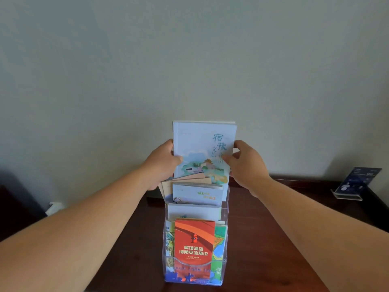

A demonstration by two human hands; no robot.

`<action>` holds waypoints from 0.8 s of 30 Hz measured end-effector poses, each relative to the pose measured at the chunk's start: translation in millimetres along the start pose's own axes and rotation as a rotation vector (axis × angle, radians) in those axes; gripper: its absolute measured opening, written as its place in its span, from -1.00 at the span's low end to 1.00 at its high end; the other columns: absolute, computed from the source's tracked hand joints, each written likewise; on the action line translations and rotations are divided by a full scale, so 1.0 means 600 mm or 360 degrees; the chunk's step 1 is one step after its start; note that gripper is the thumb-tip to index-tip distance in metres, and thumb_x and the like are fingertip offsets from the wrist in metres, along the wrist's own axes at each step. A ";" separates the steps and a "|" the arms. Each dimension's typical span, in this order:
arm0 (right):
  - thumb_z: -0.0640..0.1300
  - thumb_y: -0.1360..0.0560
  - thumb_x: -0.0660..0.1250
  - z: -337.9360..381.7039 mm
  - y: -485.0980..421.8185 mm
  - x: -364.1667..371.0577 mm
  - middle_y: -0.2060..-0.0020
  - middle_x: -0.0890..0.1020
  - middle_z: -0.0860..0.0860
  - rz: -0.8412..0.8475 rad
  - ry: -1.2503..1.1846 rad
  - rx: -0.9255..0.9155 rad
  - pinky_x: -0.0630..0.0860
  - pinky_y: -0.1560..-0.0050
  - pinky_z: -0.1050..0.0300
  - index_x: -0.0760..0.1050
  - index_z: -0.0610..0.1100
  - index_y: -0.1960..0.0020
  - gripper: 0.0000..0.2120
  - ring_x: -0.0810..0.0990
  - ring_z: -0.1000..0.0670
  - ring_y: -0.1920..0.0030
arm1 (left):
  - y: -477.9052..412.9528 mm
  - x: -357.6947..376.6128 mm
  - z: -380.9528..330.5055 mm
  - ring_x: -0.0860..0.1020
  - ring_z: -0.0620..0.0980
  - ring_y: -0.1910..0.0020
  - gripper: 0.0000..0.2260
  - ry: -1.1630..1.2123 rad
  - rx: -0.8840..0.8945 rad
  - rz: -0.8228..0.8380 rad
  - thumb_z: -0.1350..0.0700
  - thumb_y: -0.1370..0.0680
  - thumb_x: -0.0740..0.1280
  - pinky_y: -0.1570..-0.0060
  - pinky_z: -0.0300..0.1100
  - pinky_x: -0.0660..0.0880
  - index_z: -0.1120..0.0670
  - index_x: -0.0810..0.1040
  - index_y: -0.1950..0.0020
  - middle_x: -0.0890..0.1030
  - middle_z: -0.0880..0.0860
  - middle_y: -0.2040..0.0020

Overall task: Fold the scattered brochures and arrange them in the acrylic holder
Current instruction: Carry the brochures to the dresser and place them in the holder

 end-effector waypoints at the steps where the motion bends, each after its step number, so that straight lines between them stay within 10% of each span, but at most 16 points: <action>1: -0.06 -0.59 0.28 -0.007 0.002 0.003 0.17 0.68 -0.05 0.0030 -0.0028 0.0018 0.63 0.05 -0.21 0.49 0.03 -0.10 -0.90 0.67 -0.13 0.13 | 0.001 0.004 0.007 0.58 0.17 -0.15 -0.69 0.0000 -0.0021 0.0005 0.26 -0.59 0.22 -0.21 0.22 0.50 -0.08 0.47 -0.24 0.60 0.06 -0.15; 19: -0.20 -0.55 0.32 -0.066 0.006 0.039 0.18 0.61 -0.06 0.0179 0.0090 0.0113 0.61 0.00 -0.21 0.47 -0.11 -0.16 -0.82 0.63 -0.18 0.09 | -0.015 0.006 0.049 0.51 0.07 0.14 -0.85 -0.0405 -0.0100 -0.0009 0.20 -0.55 0.29 0.19 -0.14 0.38 0.16 0.54 -0.11 0.60 0.10 0.01; 24: -0.22 -0.53 0.33 -0.072 0.008 0.045 0.16 0.61 -0.06 0.0195 0.0188 0.0062 0.60 0.02 -0.20 0.47 -0.12 -0.06 -0.88 0.63 -0.16 0.10 | -0.015 0.002 0.048 0.42 -0.02 0.33 -0.81 -0.0579 0.0001 0.0033 0.21 -0.55 0.27 0.40 -0.21 0.33 -0.11 0.44 0.06 0.55 0.06 0.11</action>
Point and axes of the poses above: each hand's wrist, its own y-axis away from the middle knuckle, its own x-axis out of the palm, z = x × y, the point moved 2 cm from there along -y, towards the middle knuckle
